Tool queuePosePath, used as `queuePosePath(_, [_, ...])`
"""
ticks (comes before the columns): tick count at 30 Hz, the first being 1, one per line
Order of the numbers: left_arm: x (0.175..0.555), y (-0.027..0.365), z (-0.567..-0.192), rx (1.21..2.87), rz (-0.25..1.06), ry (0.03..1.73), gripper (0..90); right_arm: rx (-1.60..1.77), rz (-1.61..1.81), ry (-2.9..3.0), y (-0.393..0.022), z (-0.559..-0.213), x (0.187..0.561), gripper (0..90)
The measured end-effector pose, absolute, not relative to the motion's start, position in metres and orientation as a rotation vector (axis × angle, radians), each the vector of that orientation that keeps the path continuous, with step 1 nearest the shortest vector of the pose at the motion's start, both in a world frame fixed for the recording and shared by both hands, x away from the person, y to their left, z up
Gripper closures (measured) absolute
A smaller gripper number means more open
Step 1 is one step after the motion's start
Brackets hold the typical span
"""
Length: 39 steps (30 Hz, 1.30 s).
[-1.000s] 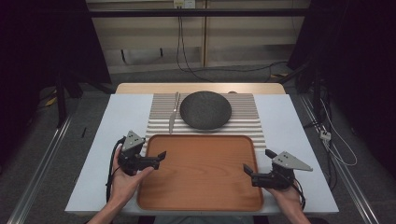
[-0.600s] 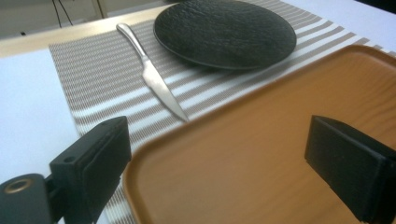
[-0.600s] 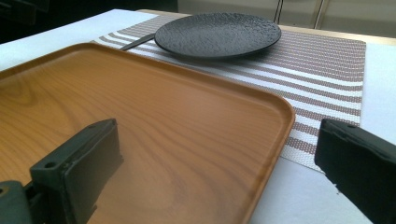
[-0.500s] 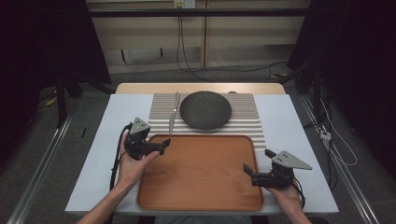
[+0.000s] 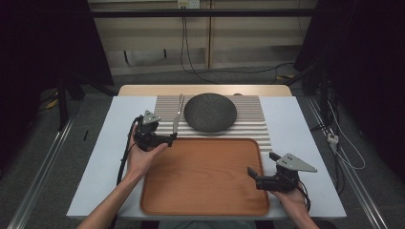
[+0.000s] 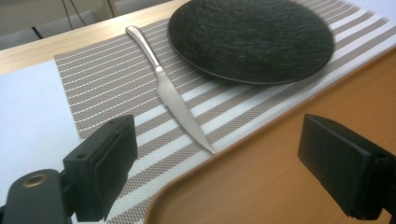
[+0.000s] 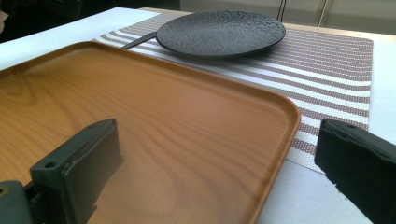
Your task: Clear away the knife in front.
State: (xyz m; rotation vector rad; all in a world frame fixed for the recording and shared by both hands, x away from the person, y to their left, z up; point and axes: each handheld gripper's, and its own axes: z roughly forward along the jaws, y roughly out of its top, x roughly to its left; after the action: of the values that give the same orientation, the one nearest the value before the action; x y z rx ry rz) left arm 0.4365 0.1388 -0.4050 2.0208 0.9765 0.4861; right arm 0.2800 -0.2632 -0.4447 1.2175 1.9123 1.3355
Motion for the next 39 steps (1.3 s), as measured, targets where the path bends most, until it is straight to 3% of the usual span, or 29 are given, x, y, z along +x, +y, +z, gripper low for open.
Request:
queuePosePath(11, [0.474, 0.125, -0.408, 2.054, 0.429, 0.987, 11.0, 1.242, 1.334, 1.906, -0.265, -0.447, 0.284, 0.2])
queuePosePath(29, [0.541, 0.106, -0.415, 2.124, 0.482, 1.086, 15.6, 1.256, 1.358, 1.903, -0.265, -0.448, 0.283, 0.2])
queuePosePath(32, [0.551, 0.107, -0.42, 2.124, 0.487, 1.128, 22.9, 1.264, 1.361, 1.896, -0.266, -0.448, 0.284, 0.2])
queuePosePath(37, [0.567, 0.104, -0.425, 2.109, 0.474, 1.163, 24.4, 1.259, 1.361, 1.904, -0.265, -0.448, 0.285, 0.2])
queuePosePath(39, [0.572, 0.104, -0.425, 2.096, 0.476, 1.183, 32.6, 1.252, 1.362, 1.908, -0.265, -0.448, 0.284, 0.2])
